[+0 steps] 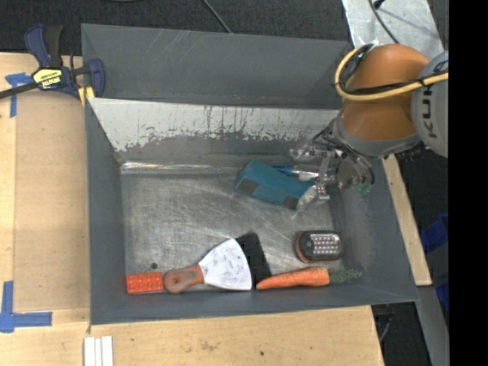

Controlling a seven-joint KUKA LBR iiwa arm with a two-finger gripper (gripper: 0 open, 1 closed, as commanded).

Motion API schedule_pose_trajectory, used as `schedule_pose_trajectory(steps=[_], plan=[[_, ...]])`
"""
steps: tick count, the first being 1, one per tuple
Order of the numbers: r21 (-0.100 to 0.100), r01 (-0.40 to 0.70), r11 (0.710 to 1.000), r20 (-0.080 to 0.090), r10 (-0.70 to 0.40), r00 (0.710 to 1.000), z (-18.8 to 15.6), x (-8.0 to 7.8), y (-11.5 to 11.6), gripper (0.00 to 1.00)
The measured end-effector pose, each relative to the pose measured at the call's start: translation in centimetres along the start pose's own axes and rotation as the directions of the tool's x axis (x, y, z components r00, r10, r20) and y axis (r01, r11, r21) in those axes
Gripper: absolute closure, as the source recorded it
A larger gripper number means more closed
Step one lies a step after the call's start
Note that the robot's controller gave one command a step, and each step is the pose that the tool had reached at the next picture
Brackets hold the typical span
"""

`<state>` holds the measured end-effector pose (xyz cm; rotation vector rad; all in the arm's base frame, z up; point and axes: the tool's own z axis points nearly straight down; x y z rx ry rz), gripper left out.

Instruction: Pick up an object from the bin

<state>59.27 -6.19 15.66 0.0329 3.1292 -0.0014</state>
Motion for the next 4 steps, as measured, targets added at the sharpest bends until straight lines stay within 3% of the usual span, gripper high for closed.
schedule_pose_trajectory(steps=[1,2,3,4], plan=[[0.0,-0.07,0.998,-0.005,0.07,0.998,6.9,0.2,-0.7,0.0],[0.001,-0.085,0.996,-0.007,0.085,0.996,7.0,0.2,-0.7,1.0],[0.001,-0.085,0.996,-0.007,0.085,0.996,7.0,0.2,-0.7,1.0],[0.001,-0.051,0.999,-0.015,0.051,0.999,-7.0,2.8,-4.4,1.0]])
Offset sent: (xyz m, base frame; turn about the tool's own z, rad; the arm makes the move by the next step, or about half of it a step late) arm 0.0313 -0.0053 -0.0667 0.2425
